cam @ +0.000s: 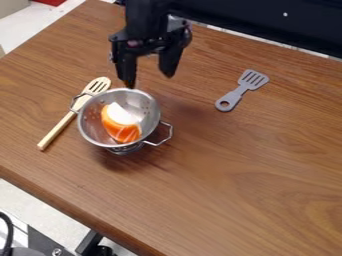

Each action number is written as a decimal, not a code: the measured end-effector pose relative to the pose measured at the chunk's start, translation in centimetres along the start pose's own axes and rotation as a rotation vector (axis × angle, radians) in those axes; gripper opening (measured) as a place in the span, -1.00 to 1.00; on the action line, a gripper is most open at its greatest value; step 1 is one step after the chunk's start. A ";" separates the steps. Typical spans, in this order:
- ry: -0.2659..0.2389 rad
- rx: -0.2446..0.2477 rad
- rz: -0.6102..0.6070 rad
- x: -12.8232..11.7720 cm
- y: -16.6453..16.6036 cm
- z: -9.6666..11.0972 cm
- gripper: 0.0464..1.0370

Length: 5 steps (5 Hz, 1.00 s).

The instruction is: Move the pot over the top of table

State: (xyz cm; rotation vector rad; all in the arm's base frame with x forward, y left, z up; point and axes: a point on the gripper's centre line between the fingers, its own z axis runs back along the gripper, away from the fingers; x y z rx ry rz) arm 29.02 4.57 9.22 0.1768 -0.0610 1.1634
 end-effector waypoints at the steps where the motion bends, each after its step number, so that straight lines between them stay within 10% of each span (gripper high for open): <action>1: 0.000 -0.003 0.032 -0.4 -0.6 -0.7 0.92; 5: -0.037 0.041 0.078 -2.3 0.2 -4.2 0.82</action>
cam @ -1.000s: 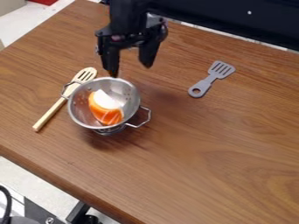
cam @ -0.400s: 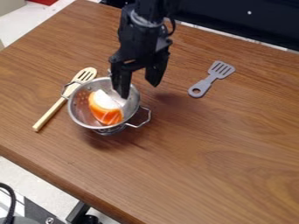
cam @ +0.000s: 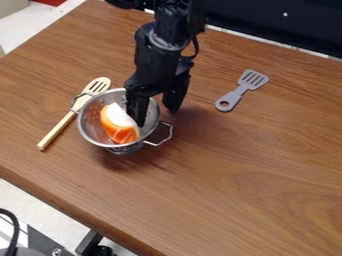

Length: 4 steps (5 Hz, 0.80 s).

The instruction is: Move the pot over the top of table

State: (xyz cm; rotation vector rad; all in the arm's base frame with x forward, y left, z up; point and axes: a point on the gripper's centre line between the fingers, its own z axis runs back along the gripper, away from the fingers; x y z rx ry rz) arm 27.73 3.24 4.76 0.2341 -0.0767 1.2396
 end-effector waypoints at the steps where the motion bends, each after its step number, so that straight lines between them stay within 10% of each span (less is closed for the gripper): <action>1: -0.007 0.004 0.000 0.0 -0.1 -0.3 0.28; 2: -0.009 0.006 -0.001 0.1 0.3 -0.6 -0.29; 4: -0.035 0.017 -0.024 0.7 0.4 -0.4 -0.71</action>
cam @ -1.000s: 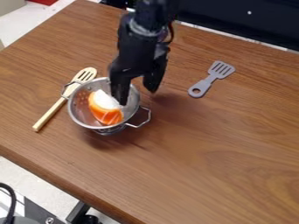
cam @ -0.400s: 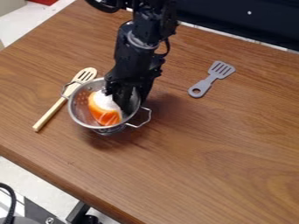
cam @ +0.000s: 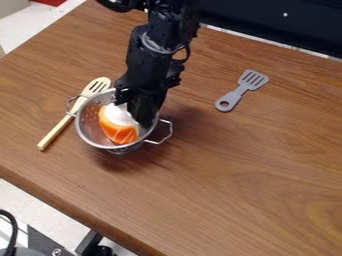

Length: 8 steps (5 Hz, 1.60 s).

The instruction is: Move the pot over the top of table

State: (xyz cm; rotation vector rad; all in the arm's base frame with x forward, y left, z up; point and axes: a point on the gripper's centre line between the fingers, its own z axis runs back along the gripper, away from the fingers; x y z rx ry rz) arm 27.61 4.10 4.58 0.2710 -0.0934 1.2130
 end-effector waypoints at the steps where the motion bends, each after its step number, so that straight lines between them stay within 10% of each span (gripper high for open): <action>1: -0.005 0.023 0.015 0.3 -0.3 0.8 -0.86; 6: 0.057 0.189 0.089 2.6 -3.9 1.9 -0.98; 8: 0.050 0.100 0.141 5.0 -6.7 3.0 -0.98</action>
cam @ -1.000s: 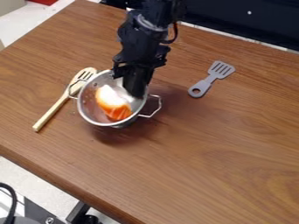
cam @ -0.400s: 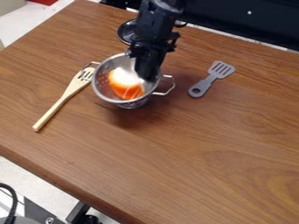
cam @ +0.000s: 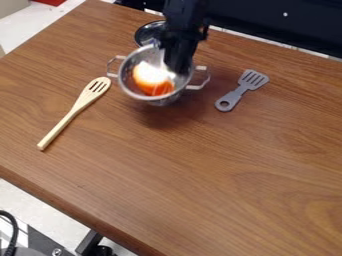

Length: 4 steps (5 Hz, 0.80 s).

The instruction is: Move the pot over the top of table

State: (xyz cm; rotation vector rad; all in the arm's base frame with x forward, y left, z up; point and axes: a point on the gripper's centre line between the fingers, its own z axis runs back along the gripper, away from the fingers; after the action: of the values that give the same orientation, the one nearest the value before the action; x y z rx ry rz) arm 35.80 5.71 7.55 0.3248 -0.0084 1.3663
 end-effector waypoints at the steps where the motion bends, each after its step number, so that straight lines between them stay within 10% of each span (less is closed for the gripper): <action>1: -0.002 -0.032 0.017 1.3 -1.1 0.3 -0.98; 2: -0.002 -0.028 0.038 1.8 -2.2 -0.1 -0.93; 4: 0.008 0.014 -0.002 1.7 -2.6 -1.1 -0.10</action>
State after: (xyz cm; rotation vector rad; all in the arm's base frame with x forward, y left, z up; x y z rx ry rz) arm 38.47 7.20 6.29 0.3313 0.0078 1.3663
